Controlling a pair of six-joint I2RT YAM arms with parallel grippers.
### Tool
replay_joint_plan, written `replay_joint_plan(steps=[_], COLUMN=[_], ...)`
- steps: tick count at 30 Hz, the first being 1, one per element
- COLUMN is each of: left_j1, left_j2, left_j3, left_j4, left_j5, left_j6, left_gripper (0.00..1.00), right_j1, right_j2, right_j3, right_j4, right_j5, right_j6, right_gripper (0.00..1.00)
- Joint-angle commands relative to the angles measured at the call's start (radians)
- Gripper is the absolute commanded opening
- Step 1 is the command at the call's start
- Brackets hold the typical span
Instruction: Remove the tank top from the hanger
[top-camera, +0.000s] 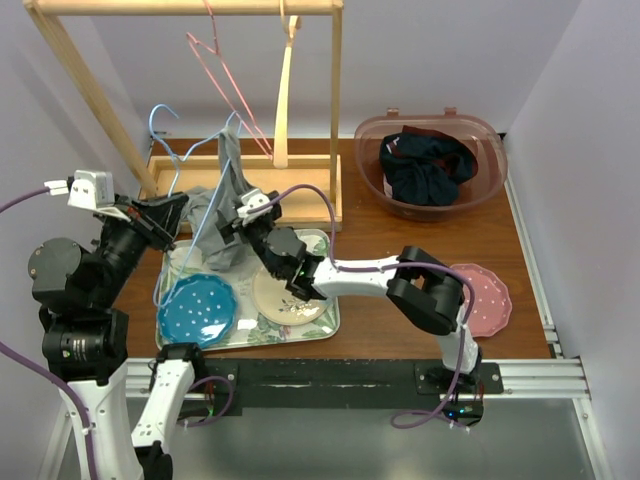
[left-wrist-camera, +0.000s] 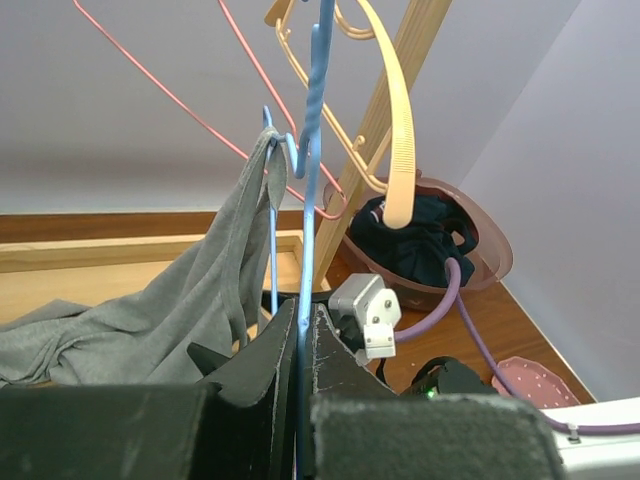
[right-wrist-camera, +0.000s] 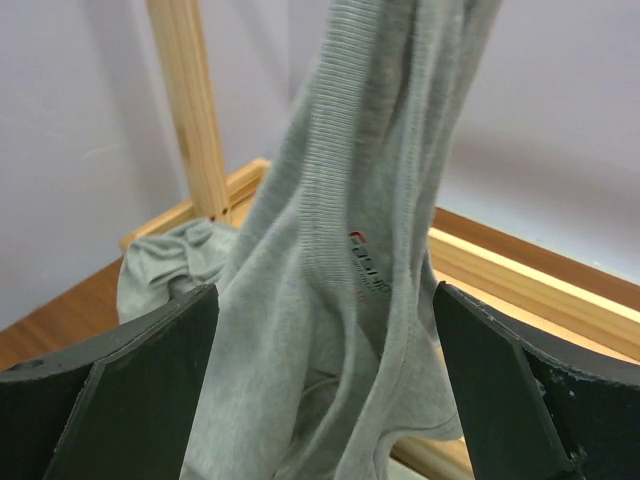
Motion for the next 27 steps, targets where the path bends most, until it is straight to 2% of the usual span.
replay_joint_plan(steps=[1,3,5,6,7,9,10,15,19,22,24,27], left_j1=[0.004,0.002,-0.004,-0.005,-0.006,-0.007,-0.007,-0.007,-0.007,-0.012,-0.013,-0.021], left_j2=[-0.012,-0.010,-0.015,-0.013,-0.018,-0.026,-0.033,-0.038,-0.050,-0.073,-0.090,-0.118], left_j3=[0.001,0.004,0.006,0.007,0.008,0.003,0.000,-0.012,0.001,-0.014,-0.064,-0.146], left_j4=[0.053,0.053,0.050,0.047,0.043,0.028,0.024,-0.019,-0.027,-0.001,0.039,0.063], left_j5=[0.029,0.027,0.027,0.021,0.012,-0.045,-0.071,-0.229,-0.235,-0.142,-0.020,0.065], left_j6=[-0.027,-0.027,-0.027,-0.021,-0.015,0.016,0.027,0.090,0.108,0.090,0.071,0.064], left_gripper=[0.00,0.00,0.00,0.00,0.00,0.00,0.00,0.00,0.00,0.00,0.00,0.00], right_j1=[-0.003,-0.006,-0.008,-0.009,-0.014,-0.018,-0.020,-0.030,-0.084,-0.129,-0.155,-0.185], right_j2=[0.035,0.077,0.109,0.114,0.115,0.100,0.089,0.017,-0.079,-0.118,-0.153,-0.187], right_j3=[0.041,0.085,0.113,0.116,0.110,0.084,0.076,0.029,-0.042,-0.076,-0.103,-0.129], right_j4=[0.226,0.208,0.182,0.194,0.212,0.254,0.255,0.266,0.248,0.223,0.222,0.211], right_j5=[0.087,0.107,0.145,0.158,0.170,0.193,0.190,0.188,0.145,0.132,0.122,0.125], right_j6=[-0.025,-0.049,-0.066,-0.071,-0.082,-0.089,-0.096,-0.129,-0.113,-0.122,-0.116,-0.086], right_gripper=[0.93,0.91,0.78,0.65,0.34,0.15,0.00,0.00,0.00,0.00,0.00,0.00])
